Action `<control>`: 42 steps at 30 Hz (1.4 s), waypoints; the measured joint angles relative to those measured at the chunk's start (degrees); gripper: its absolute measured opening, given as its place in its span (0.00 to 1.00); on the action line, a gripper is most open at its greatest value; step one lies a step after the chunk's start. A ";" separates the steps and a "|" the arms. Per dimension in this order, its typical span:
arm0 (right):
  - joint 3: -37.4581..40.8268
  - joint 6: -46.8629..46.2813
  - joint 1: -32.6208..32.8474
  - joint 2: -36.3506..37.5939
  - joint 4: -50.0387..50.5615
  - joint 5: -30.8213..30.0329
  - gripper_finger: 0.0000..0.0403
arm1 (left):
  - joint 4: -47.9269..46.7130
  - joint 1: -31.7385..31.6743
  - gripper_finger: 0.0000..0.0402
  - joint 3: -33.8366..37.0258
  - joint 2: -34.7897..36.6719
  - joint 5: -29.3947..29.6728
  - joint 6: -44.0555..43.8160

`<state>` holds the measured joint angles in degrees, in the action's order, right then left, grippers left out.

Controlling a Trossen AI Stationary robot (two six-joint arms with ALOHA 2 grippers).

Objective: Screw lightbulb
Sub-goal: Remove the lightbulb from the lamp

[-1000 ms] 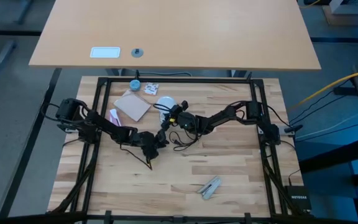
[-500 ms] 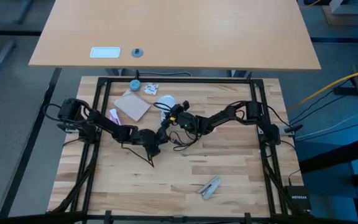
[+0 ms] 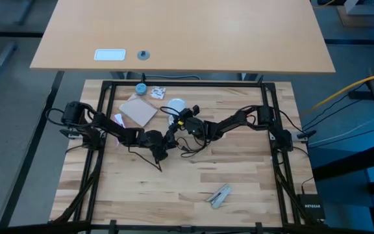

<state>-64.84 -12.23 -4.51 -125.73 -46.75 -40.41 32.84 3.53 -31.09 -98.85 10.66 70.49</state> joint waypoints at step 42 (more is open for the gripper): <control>0.00 3.56 -0.02 0.02 -0.25 3.53 0.41 | -35.31 23.61 0.00 0.22 11.72 16.55 -74.94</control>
<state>-64.84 -8.67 -4.54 -125.71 -47.00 -36.88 -2.47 27.14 -30.87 -87.13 27.22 -4.45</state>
